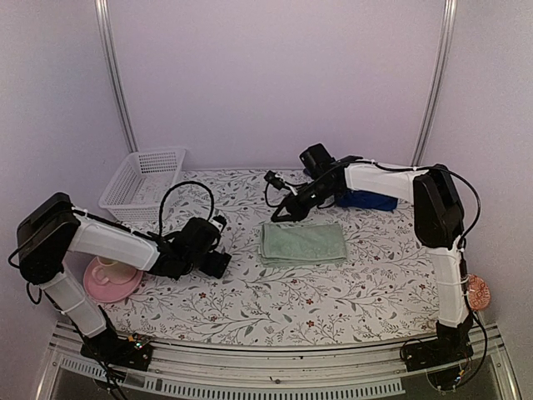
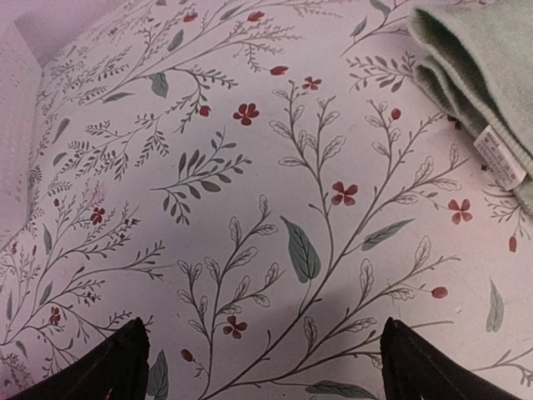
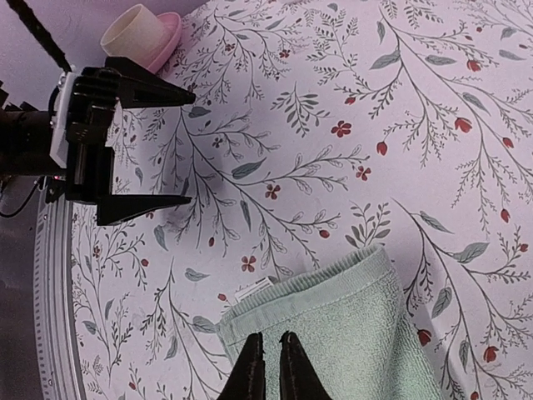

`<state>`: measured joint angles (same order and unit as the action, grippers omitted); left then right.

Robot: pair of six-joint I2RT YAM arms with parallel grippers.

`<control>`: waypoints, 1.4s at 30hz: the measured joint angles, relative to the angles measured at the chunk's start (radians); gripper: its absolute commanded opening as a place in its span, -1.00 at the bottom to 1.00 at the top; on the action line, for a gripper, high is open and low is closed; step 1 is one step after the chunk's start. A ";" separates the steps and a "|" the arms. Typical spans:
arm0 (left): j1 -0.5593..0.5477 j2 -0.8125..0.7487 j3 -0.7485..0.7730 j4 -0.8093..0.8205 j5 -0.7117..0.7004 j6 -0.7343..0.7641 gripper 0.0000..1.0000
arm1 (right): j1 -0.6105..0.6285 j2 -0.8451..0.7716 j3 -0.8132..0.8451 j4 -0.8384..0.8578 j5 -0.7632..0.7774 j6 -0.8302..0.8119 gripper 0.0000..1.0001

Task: Roll the towels
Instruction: Smooth out the towel at the center of the board.

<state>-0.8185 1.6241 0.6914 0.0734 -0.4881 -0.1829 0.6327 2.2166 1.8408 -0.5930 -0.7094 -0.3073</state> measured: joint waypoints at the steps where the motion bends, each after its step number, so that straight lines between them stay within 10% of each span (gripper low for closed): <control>1: -0.001 0.000 0.000 0.002 0.004 0.000 0.95 | 0.000 0.009 0.000 0.000 0.000 0.002 -0.81; 16: -0.145 0.005 0.170 -0.053 0.077 0.052 0.95 | -0.034 -0.056 -0.142 -0.074 0.068 -0.042 -0.15; 22: -0.144 0.048 0.350 -0.066 0.193 -0.089 0.92 | -0.141 -0.123 -0.205 -0.061 0.156 -0.047 0.05; 42: -0.038 0.245 0.268 0.105 0.566 -0.571 0.50 | -0.300 -0.165 -0.363 0.074 0.416 -0.018 0.31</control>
<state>-0.8566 1.8687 0.9596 0.1780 0.0776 -0.7540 0.3325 2.0514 1.4780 -0.5190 -0.2932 -0.3256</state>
